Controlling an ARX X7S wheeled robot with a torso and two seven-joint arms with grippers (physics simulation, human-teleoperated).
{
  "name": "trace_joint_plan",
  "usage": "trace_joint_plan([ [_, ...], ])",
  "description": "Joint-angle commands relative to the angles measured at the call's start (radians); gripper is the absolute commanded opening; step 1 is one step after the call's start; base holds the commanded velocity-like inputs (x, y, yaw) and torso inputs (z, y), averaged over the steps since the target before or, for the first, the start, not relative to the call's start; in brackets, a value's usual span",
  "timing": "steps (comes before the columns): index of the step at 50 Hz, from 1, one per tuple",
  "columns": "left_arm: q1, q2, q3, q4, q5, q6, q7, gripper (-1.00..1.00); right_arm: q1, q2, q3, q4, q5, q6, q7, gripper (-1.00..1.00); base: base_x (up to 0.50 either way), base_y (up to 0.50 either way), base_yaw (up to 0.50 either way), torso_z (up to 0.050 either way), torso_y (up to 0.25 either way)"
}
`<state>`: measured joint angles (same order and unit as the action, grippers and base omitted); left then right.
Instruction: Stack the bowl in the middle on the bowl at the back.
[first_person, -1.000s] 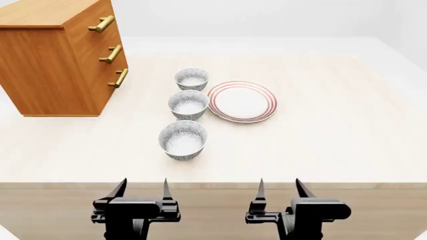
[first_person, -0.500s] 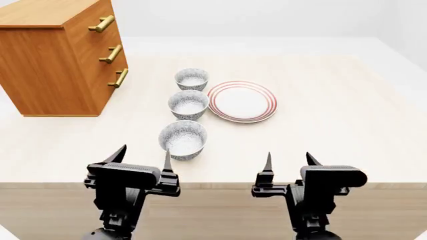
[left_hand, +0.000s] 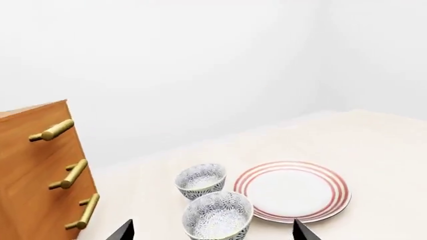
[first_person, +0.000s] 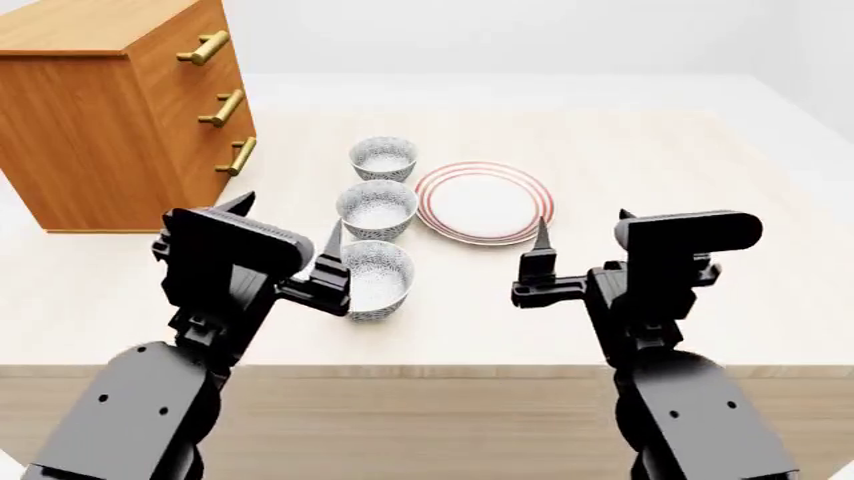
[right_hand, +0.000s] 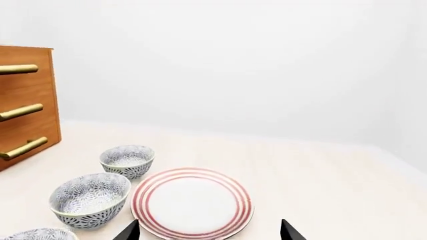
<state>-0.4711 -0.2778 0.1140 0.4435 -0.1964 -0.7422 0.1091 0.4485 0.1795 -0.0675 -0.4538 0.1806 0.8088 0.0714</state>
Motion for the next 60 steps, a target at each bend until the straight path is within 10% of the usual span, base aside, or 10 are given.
trace_joint_plan([
  [1, -0.194, -0.047, 0.022, -0.061, -0.023, -0.098, 0.061, 1.0, 0.161, 0.036, 0.006, -0.002, 0.054, 0.124, -0.05, 1.0, 0.0, 0.0, 0.0, 0.0, 0.0],
  [18, -0.404, -0.048, 0.032, -0.188, -0.046, -0.237, 0.083, 1.0, 0.353, 0.054, 0.021, 0.08, 0.085, 0.251, -0.063, 1.0, 0.17, 0.04, 0.0, 0.0, 0.0],
  [60, -0.403, -0.051, 0.057, -0.173, -0.047, -0.21, 0.07, 1.0, 0.329, 0.061, 0.017, 0.092, 0.098, 0.214, -0.049, 1.0, 0.45, 0.1, 0.0, 0.0, 0.001],
])
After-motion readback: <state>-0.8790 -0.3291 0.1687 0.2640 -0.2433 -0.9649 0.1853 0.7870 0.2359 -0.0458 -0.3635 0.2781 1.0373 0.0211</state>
